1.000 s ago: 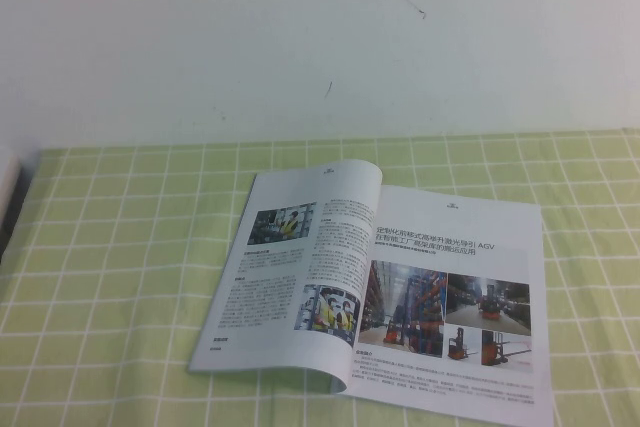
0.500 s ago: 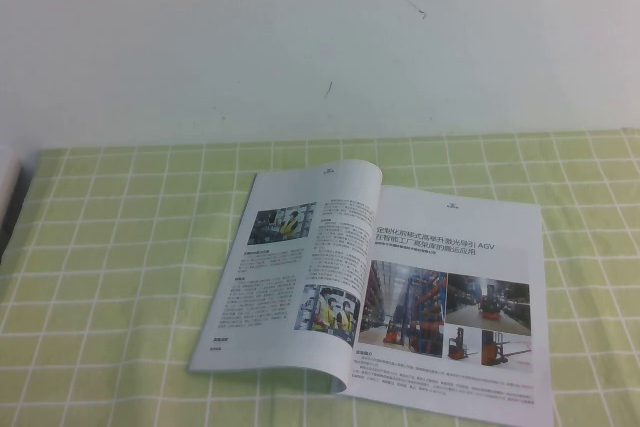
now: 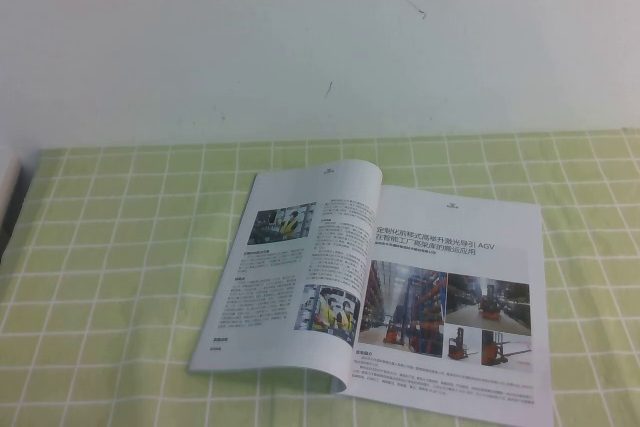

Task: Close book
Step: 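Close the open booklet and leave it lying on the table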

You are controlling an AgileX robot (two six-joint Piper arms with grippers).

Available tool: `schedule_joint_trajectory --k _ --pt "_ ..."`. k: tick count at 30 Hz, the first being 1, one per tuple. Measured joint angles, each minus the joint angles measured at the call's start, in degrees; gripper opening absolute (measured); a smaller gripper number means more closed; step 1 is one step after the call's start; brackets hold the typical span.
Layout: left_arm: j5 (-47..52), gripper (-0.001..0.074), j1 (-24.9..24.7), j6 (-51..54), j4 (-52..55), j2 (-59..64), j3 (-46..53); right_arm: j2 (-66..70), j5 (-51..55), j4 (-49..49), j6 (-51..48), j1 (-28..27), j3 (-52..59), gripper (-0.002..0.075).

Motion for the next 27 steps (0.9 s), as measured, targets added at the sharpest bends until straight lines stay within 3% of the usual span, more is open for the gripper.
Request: schedule_joint_trajectory --k 5,11,17,24,27 --pt "-9.01 -0.0004 0.0 -0.23 0.1 0.0 0.7 0.0 -8.56 0.0 0.0 0.0 0.47 -0.0003" --pt "-28.84 -0.0004 0.0 -0.88 -0.36 0.0 0.7 0.0 -37.01 0.0 0.0 0.0 0.47 -0.0003" --pt "-43.79 -0.0004 0.0 -1.14 -0.36 0.0 0.7 0.0 -58.84 0.56 0.51 0.0 0.37 -0.0003" --pt "-47.66 -0.0004 0.0 -4.13 -0.99 0.0 0.7 0.0 -63.31 10.16 0.94 0.0 0.37 -0.0003" --pt "-44.48 -0.0004 0.0 -6.32 -1.77 0.0 0.47 0.0 -56.4 11.72 0.94 0.0 -1.4 -0.0003"
